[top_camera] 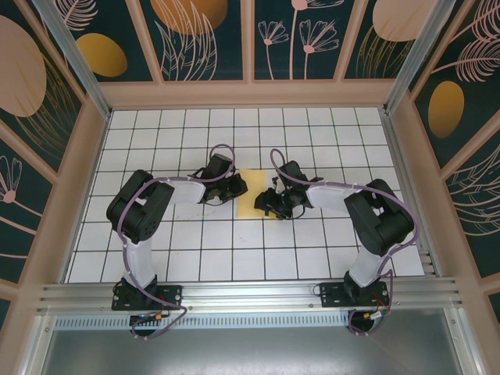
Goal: Fold a paper plane with a square sheet of paper (pick it up from the middle)
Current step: Third fold the triangle at the center of the table.
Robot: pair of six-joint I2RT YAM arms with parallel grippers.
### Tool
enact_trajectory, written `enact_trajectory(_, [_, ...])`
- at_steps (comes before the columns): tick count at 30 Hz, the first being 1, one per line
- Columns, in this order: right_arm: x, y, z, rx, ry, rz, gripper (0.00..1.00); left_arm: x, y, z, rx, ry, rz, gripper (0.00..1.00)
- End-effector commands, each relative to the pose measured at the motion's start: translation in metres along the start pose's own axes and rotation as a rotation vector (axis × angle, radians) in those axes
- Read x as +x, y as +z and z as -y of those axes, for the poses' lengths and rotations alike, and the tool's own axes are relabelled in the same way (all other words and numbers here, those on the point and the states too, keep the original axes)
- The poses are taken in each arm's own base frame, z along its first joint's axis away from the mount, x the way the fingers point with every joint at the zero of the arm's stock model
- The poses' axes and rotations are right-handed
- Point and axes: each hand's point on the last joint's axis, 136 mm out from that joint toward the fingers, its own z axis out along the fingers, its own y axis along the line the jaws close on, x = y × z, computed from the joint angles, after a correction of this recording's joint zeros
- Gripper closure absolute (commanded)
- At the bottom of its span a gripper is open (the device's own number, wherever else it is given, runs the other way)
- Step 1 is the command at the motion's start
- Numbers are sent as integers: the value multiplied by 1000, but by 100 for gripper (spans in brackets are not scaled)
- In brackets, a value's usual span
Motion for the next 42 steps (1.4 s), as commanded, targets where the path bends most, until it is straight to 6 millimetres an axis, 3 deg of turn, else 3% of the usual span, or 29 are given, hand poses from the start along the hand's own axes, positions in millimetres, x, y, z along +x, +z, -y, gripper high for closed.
enact_trajectory(1, [6,1,-11,-65,8,-22,52,13,9,-30,-96,-33,-27,88])
enact_trajectory(8, [0,-8,-14,-126,49,22,59,19,7,-37,-111,-43,-36,88])
enact_trajectory(14, [-2,-12,-7,-145,104,45,79,20,2,-34,-95,-42,-31,88])
enact_trajectory(16, [-2,-14,-6,-145,108,52,89,21,-2,-29,-70,-44,-34,88])
enact_trajectory(20, [2,-16,-2,-122,99,42,100,16,-21,9,66,9,-28,82])
enact_trajectory(22, [6,-16,3,-104,96,26,100,9,-29,24,100,46,-10,79])
enact_trajectory(25, [15,-17,7,-83,84,-6,100,3,-30,30,104,66,7,77])
enact_trajectory(31, [14,-16,5,-89,87,-18,100,-7,-4,15,9,68,-2,81])
enact_trajectory(42, [-15,-12,-23,-142,50,22,99,-1,6,-12,-82,67,-18,83])
